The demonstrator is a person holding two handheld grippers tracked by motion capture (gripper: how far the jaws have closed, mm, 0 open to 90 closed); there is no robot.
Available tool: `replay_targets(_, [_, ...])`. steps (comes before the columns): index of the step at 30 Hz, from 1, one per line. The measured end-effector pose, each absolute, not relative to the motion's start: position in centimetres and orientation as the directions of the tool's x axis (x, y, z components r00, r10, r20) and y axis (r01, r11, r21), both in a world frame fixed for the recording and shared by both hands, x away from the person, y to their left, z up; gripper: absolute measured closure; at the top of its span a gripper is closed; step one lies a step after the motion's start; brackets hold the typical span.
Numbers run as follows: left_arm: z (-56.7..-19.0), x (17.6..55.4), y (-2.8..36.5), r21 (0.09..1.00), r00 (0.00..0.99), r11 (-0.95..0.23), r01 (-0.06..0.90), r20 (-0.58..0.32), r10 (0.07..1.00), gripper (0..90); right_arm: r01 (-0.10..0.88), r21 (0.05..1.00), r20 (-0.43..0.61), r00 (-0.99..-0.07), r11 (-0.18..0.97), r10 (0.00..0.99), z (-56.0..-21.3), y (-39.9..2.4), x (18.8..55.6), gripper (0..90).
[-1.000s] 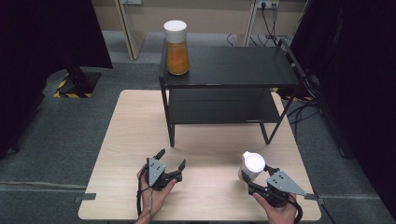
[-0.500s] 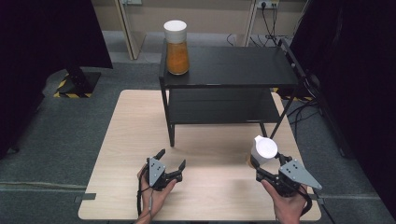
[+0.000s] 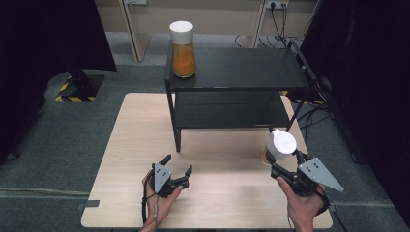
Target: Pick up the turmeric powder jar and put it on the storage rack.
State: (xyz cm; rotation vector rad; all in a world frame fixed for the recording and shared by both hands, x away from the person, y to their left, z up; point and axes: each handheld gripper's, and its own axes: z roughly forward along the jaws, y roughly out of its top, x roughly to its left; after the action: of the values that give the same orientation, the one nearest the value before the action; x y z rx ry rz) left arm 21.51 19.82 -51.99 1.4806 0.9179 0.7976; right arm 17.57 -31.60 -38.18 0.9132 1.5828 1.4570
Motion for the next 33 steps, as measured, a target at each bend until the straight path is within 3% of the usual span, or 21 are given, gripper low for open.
replay_targets(33, [-52.0, 21.5, 19.8, 0.994, 0.459, -0.028, 0.105, -0.024, 0.888, 10.4, -0.111, 0.992, -0.107, -0.397, 0.068, 0.911, -32.1, -31.7, 19.1, 30.5])
